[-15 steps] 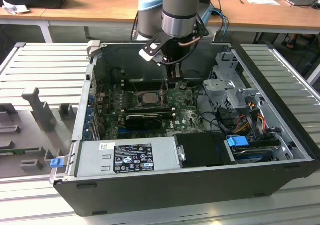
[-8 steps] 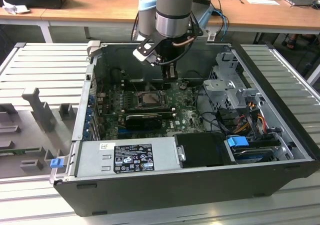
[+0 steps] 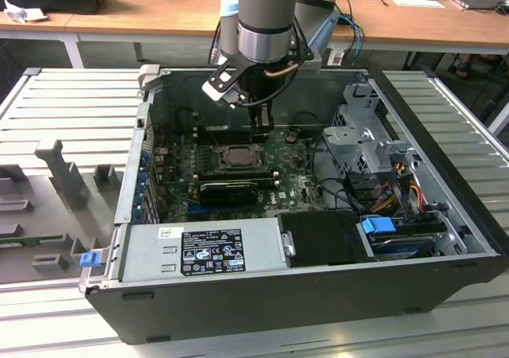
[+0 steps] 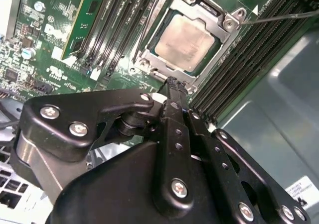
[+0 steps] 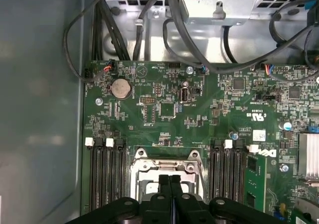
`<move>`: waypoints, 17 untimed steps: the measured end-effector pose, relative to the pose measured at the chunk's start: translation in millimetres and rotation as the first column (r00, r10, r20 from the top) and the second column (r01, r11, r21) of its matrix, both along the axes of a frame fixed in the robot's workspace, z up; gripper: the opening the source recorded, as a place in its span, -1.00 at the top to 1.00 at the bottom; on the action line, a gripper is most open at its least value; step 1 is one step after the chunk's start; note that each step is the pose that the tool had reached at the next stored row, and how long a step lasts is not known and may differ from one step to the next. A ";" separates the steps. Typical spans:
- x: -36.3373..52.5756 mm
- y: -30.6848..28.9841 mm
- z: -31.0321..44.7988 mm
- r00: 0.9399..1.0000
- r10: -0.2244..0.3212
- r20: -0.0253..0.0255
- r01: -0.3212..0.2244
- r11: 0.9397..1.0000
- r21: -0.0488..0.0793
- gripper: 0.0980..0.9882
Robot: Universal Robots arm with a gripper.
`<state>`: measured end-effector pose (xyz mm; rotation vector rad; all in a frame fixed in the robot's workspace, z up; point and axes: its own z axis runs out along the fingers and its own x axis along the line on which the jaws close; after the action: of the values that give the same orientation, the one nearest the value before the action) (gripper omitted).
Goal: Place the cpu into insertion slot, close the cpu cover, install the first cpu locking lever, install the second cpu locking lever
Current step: 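Close the cpu cover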
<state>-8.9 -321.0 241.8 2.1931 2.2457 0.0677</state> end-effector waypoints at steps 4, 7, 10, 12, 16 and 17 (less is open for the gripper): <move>-7.2 0.0 -5.0 1.000 0.006 -0.001 -0.006 1.000 0.001 0.98; -13.6 -0.1 -6.0 1.000 0.006 -0.002 -0.006 1.000 0.001 0.98; -21.0 0.0 -6.4 1.000 0.030 -0.002 -0.030 1.000 0.001 0.98; -22.9 0.0 -6.4 0.998 0.057 -0.002 -0.057 0.998 0.001 0.98; -27.1 0.0 -6.5 0.998 0.059 -0.002 -0.059 0.998 0.001 0.98; -27.8 0.0 -6.5 0.998 0.059 -0.002 -0.059 0.998 0.001 0.98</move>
<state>-36.8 -321.0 235.3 2.1280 2.3120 0.0669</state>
